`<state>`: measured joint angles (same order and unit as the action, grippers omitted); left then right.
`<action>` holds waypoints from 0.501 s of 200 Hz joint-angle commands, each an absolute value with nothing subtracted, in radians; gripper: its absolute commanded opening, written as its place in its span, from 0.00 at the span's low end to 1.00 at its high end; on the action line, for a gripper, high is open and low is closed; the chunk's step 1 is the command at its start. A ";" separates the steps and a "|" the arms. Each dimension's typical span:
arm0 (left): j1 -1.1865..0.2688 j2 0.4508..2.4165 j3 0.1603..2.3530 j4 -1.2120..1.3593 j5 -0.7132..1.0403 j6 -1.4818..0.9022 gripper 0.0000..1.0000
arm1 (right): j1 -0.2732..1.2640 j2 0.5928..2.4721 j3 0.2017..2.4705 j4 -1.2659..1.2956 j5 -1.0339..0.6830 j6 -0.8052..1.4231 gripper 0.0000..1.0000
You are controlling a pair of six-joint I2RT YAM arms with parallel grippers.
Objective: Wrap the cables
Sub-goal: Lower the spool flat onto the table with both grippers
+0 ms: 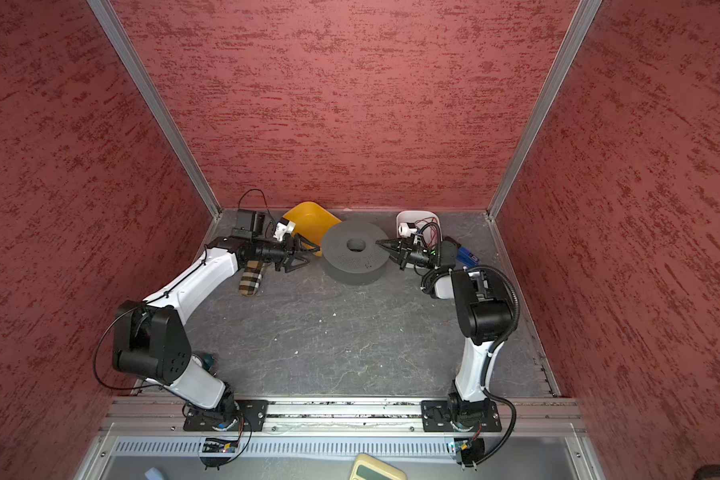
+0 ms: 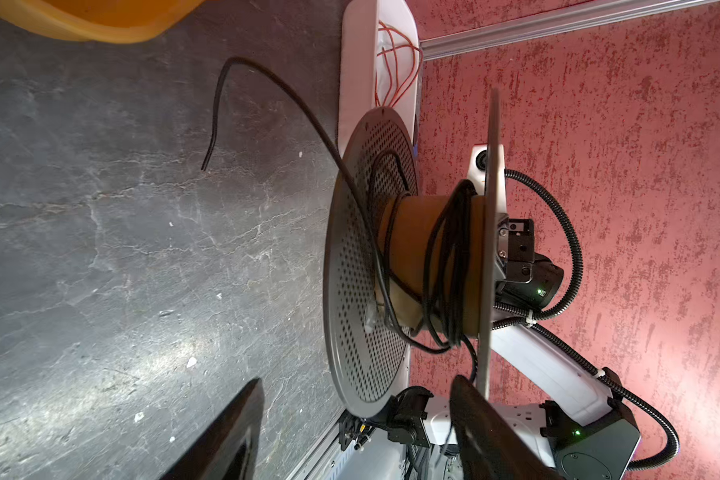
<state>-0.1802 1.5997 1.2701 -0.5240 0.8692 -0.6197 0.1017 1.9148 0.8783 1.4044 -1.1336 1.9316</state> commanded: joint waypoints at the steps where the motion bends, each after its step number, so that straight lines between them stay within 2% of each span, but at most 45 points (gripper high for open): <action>1: -0.173 1.564 1.251 -0.556 0.852 -0.591 0.72 | 0.089 1.885 0.869 1.468 -1.080 1.905 0.00; 100: -0.169 1.594 1.244 -0.608 0.804 -0.582 0.70 | 0.080 1.926 0.805 1.452 -1.097 1.841 0.00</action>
